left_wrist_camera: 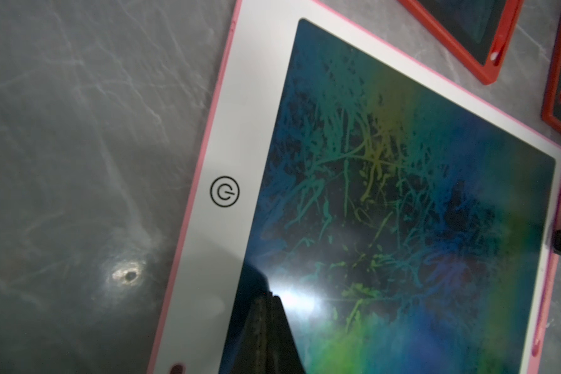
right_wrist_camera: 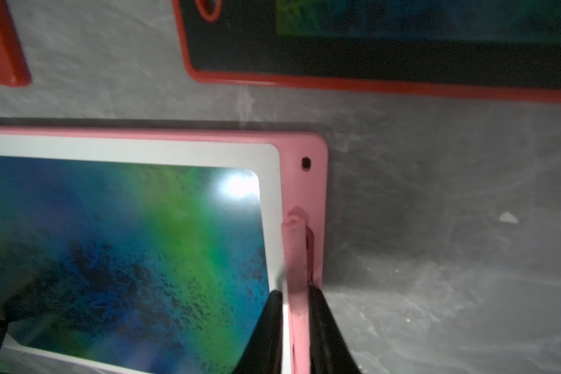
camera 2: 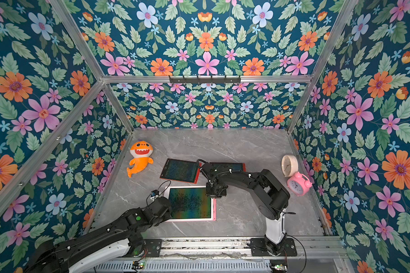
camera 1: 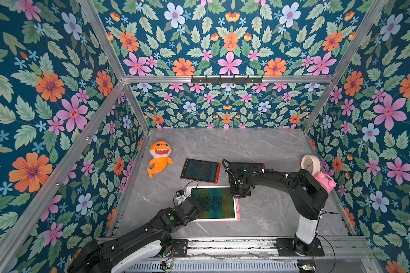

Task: Place the stylus back onto the writing tablet
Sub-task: Adjust the stylus on the writing tablet.

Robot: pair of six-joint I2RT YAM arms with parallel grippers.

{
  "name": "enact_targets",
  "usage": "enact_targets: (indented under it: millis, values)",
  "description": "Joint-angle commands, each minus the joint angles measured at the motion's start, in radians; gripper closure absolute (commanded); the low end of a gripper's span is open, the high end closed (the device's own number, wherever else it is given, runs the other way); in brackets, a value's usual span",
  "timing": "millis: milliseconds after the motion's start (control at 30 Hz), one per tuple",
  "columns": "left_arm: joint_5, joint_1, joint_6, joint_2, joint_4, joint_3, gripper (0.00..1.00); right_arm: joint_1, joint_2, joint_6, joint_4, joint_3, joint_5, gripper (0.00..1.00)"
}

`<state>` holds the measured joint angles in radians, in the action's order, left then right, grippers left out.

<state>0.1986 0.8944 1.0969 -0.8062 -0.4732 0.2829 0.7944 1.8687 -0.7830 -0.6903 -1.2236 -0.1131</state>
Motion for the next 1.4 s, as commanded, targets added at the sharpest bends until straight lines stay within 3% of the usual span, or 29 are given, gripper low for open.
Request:
enact_targets:
  millis: [0,233,433,633,1367]
  values:
    - [0.004,-0.003,-0.012,0.002,-0.039,0.011,1.0,0.0,-0.021,-0.006,-0.037,-0.005,0.028,0.8]
    - [0.017,-0.021,-0.027,-0.003,-0.062,0.051,1.0,-0.007,-0.044,0.006,-0.049,-0.022,0.038,0.81]
    - [-0.11,-0.123,-0.122,-0.1,-0.024,0.072,1.0,-0.009,0.002,0.023,-0.083,-0.058,0.058,0.83]
    - [-0.113,-0.16,-0.188,-0.134,-0.02,0.103,1.0,-0.009,0.027,0.037,-0.107,-0.098,0.079,0.85]
    - [-0.147,-0.183,-0.158,-0.106,0.044,0.023,1.0,-0.027,0.169,0.109,-0.176,-0.275,0.116,0.87]
